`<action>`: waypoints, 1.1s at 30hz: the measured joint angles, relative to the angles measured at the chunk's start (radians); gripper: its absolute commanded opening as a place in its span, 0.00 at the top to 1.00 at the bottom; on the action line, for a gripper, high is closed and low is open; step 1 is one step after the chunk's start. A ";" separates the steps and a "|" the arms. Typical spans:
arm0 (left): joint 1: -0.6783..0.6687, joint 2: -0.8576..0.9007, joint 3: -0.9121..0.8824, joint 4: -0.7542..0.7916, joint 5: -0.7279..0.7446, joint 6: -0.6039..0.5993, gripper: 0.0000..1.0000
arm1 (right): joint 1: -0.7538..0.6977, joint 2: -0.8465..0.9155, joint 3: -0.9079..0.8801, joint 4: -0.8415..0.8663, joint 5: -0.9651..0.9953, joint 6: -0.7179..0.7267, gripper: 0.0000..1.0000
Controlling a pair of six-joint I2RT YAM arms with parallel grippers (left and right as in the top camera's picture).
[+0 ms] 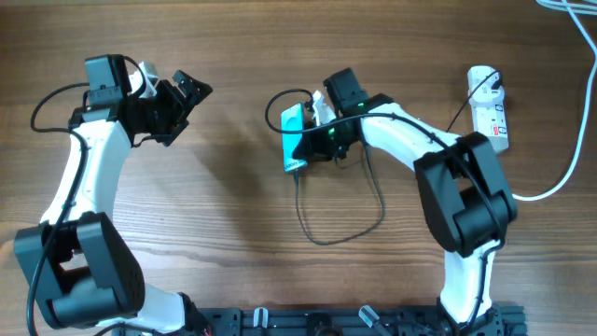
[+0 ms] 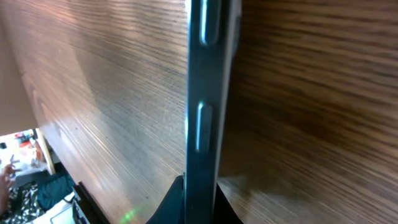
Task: Plug charger to phone and switch on socket
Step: 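Lower the phone flat onto the table center and release it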
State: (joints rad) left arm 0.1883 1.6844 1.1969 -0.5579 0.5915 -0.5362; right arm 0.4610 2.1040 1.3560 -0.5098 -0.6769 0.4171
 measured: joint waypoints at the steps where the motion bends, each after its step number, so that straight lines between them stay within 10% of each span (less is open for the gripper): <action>1: 0.000 0.000 0.000 0.000 0.000 0.000 0.00 | 0.005 0.002 0.000 0.007 -0.002 0.000 0.96; 33: 0.000 0.000 0.000 0.000 -0.004 0.000 0.00 | 0.009 0.005 0.023 -0.081 0.172 -0.011 0.60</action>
State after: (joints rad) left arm 0.1883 1.6844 1.1969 -0.5583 0.5877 -0.5362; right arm 0.4702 2.1090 1.3785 -0.5907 -0.5053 0.4061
